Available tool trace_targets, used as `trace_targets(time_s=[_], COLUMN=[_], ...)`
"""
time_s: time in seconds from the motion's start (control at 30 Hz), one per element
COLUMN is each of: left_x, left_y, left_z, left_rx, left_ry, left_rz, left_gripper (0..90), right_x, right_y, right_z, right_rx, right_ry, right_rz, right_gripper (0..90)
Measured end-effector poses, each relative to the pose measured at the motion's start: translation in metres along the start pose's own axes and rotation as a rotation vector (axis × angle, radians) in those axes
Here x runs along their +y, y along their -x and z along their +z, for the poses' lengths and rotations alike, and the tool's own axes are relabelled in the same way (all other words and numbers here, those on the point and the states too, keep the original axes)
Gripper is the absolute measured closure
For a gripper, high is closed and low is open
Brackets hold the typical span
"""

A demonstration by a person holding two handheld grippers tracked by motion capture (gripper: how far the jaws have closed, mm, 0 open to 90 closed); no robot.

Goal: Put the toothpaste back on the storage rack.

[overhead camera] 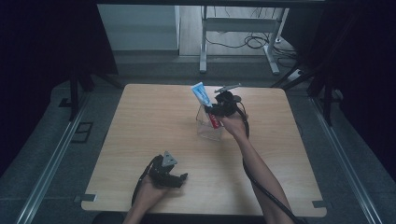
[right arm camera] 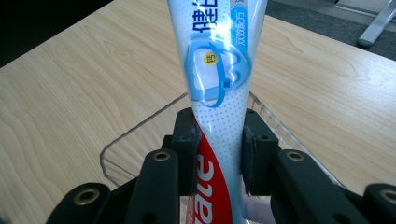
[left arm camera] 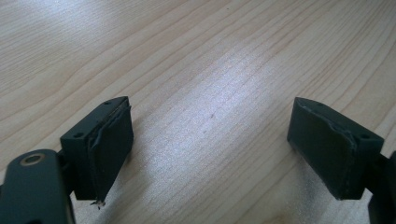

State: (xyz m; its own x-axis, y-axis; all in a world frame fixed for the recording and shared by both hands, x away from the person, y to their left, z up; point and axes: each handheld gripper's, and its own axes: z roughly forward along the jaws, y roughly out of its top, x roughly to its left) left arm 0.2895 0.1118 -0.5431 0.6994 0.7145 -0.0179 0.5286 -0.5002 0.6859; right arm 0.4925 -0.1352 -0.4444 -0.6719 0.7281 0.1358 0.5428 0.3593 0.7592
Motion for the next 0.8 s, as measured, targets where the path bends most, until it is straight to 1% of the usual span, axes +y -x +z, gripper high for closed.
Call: trace_targets(time_s=[0.23, 0.3, 0.4, 0.5, 0.67, 0.8], left_x=[0.000, 0.000, 0.000, 0.000, 0.000, 0.000], left_y=[0.000, 0.000, 0.000, 0.000, 0.000, 0.000], left_z=[0.000, 0.000, 0.000, 0.000, 0.000, 0.000], left_rx=[0.000, 0.000, 0.000, 0.000, 0.000, -0.001], left_ry=[0.000, 0.000, 0.000, 0.001, 0.000, 0.001], left_rz=[0.000, 0.000, 0.000, 0.000, 0.000, -0.001], left_gripper=[14.4, 14.4, 14.4, 14.4, 14.4, 14.4], right_x=[-0.003, -0.004, -0.007, -0.009, -0.008, -0.005], right_y=[0.001, 0.001, 0.001, 0.000, 0.001, 0.002], right_z=[-0.004, -0.004, -0.005, -0.004, -0.005, -0.012], right_rx=[0.014, 0.012, 0.026, 0.025, 0.038, 0.055], right_ry=[-0.009, -0.024, -0.033, -0.044, -0.038, -0.010], right_rz=[-0.007, -0.016, -0.019, -0.028, -0.017, 0.003], right_gripper=[68.4, 66.6, 63.6, 62.3, 60.2, 58.4])
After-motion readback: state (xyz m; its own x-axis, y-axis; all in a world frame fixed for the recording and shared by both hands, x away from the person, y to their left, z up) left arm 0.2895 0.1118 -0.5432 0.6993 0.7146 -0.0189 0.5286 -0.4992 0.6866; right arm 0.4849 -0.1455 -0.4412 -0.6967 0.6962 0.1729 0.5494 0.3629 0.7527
